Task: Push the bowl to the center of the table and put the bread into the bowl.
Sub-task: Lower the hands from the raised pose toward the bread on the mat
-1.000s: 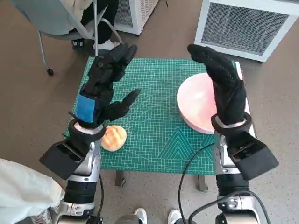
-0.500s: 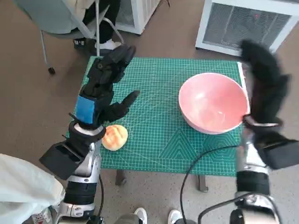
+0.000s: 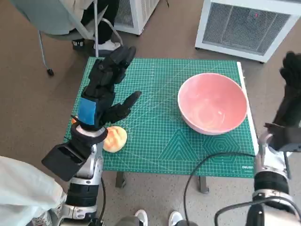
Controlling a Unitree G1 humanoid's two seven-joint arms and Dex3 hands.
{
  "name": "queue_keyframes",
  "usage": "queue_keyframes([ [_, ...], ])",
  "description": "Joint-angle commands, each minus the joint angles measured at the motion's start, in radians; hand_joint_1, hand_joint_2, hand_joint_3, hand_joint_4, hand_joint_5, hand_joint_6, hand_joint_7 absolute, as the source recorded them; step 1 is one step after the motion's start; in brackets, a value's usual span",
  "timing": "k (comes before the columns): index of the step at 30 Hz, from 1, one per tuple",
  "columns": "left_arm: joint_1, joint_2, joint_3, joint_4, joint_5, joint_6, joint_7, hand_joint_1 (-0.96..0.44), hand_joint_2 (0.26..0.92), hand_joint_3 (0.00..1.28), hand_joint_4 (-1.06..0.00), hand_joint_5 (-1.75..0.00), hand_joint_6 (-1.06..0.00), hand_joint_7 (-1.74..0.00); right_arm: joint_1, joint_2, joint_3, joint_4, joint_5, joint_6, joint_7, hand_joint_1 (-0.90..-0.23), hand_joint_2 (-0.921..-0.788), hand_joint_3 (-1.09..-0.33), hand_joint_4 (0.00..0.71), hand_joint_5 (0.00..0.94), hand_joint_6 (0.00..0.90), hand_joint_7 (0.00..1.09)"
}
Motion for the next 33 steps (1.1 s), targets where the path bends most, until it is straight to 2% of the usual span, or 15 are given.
queue_keyframes([
  [1, 0.003, -0.004, -0.002, 0.008, 0.016, -0.015, 0.01, -0.31, 0.921, 0.36, -0.34, 0.0, -0.2, -0.46, -0.002, 0.005, -0.018, 0.085, 0.039, 0.075, 0.047, -0.472, -0.921, -0.82, 0.242, 0.103, -0.001, 0.69],
  [5, 0.002, 0.0, -0.002, 0.008, 0.017, -0.013, 0.011, -0.31, 0.921, 0.36, -0.34, 0.0, -0.2, -0.46, -0.006, 0.024, -0.049, 0.116, 0.095, 0.142, 0.123, -0.423, -0.921, -0.843, 0.208, 0.069, -0.001, 0.61],
  [7, 0.003, 0.001, -0.001, 0.007, 0.017, -0.011, 0.012, -0.31, 0.921, 0.36, -0.34, 0.0, -0.2, -0.46, -0.009, 0.036, -0.058, 0.126, 0.111, 0.173, 0.13, -0.408, -0.921, -0.853, 0.2, 0.059, 0.002, 0.58],
  [12, 0.001, 0.007, 0.002, 0.011, 0.018, -0.011, 0.011, -0.31, 0.921, 0.36, -0.34, 0.0, -0.21, -0.46, -0.019, 0.068, -0.057, 0.146, 0.117, 0.24, 0.101, -0.415, -0.921, -0.859, 0.207, 0.053, 0.014, 0.57],
  [16, 0.002, 0.011, 0.004, 0.009, 0.017, -0.009, 0.01, -0.31, 0.921, 0.36, -0.34, 0.0, -0.21, -0.46, -0.021, 0.096, -0.055, 0.15, 0.122, 0.262, 0.097, -0.438, -0.921, -0.826, 0.242, 0.062, 0.043, 0.58],
  [21, 0.006, 0.015, 0.005, 0.0, 0.02, -0.006, 0.012, -0.31, 0.921, 0.35, -0.34, 0.0, -0.21, -0.45, -0.024, 0.122, -0.037, 0.155, 0.104, 0.277, 0.095, -0.447, -0.921, -0.811, 0.245, 0.058, 0.059, 0.6],
  [25, 0.008, 0.017, 0.005, -0.009, 0.026, -0.003, 0.015, -0.31, 0.921, 0.35, -0.34, 0.0, -0.21, -0.45, -0.035, 0.147, -0.045, 0.158, 0.121, 0.295, 0.115, -0.422, -0.921, -0.816, 0.236, 0.049, 0.055, 0.6],
  [33, 0.01, 0.027, 0.009, -0.012, 0.025, -0.002, 0.012, -0.32, 0.921, 0.35, -0.34, 0.0, -0.21, -0.44, -0.075, 0.197, -0.095, 0.168, 0.179, 0.354, 0.153, -0.416, -0.921, -0.825, 0.261, 0.054, 0.051, 0.61],
])
